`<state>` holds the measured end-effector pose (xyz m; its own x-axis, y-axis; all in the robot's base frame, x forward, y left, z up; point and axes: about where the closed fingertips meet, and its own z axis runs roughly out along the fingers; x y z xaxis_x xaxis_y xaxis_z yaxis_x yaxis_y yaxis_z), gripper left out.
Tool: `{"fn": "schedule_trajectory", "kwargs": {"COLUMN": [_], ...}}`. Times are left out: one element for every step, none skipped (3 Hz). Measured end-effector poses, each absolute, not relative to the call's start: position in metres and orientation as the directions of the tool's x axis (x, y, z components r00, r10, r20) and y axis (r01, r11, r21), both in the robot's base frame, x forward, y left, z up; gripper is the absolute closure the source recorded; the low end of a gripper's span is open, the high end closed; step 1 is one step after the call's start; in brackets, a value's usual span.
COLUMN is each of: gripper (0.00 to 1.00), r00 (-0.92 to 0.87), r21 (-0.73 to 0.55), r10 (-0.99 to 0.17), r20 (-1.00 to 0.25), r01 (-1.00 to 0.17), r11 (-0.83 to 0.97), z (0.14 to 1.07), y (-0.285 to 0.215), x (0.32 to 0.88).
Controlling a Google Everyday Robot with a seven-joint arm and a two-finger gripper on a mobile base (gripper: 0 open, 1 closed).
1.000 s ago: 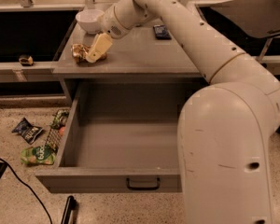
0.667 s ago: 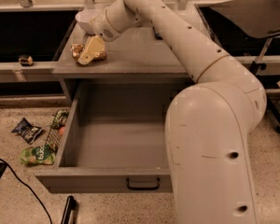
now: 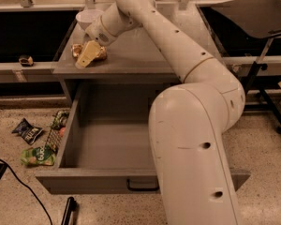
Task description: Place orange can into top drawer
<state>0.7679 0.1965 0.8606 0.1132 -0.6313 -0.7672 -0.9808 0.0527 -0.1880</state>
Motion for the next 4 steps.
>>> {"fn": "schedule_trajectory", "kwargs": {"gripper": [0.00, 0.18, 0.42, 0.64], "r00": [0.076, 0.049, 0.046, 0.085], "r21": [-0.139, -0.091, -0.077, -0.133], "r10": [-0.667, -0.693, -0.709, -0.714], "r20": [-0.741, -0.719, -0.704, -0.695], "r01": [-0.989, -0.996, -0.997, -0.991], "r11": [0.041, 0.024, 0.012, 0.011], "z": [0.845, 0.834, 0.835, 0.862], "y": [0.197, 0.193, 0.188, 0.179], "x": [0.767, 0.762, 0.759, 0.753]}}
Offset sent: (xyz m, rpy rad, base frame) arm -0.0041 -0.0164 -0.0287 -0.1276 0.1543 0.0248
